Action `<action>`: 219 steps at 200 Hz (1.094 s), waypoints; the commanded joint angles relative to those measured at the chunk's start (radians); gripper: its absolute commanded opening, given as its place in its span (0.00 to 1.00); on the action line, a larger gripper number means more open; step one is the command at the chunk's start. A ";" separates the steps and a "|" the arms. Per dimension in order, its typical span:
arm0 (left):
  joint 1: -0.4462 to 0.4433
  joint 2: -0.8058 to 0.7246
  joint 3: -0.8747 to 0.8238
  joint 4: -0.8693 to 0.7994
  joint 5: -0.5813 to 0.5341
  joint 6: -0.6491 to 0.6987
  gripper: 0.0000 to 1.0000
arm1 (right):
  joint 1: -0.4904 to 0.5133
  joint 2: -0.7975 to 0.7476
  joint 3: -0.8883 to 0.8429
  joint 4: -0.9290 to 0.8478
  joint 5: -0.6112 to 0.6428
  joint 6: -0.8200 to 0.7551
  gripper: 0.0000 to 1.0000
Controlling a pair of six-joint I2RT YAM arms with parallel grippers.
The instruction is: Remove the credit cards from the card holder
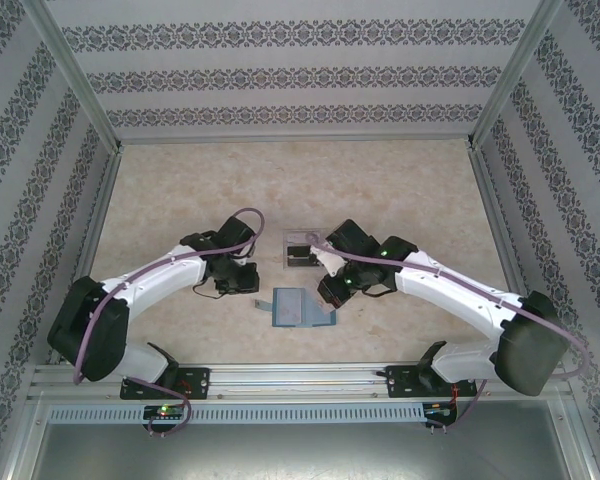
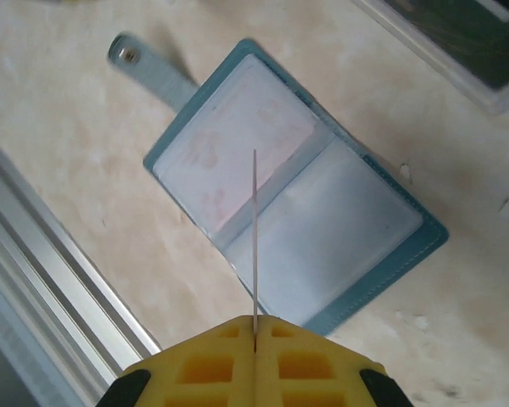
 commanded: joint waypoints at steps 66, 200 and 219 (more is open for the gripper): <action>0.152 -0.126 -0.033 -0.112 0.059 0.114 0.24 | -0.014 -0.009 0.160 -0.215 0.158 -0.777 0.00; 0.243 -0.151 0.093 -0.231 -0.001 0.287 0.27 | -0.137 0.493 0.685 -0.351 0.140 -0.993 0.00; 0.247 -0.144 0.090 -0.235 -0.010 0.284 0.27 | -0.148 0.572 0.767 -0.384 0.130 -1.003 0.00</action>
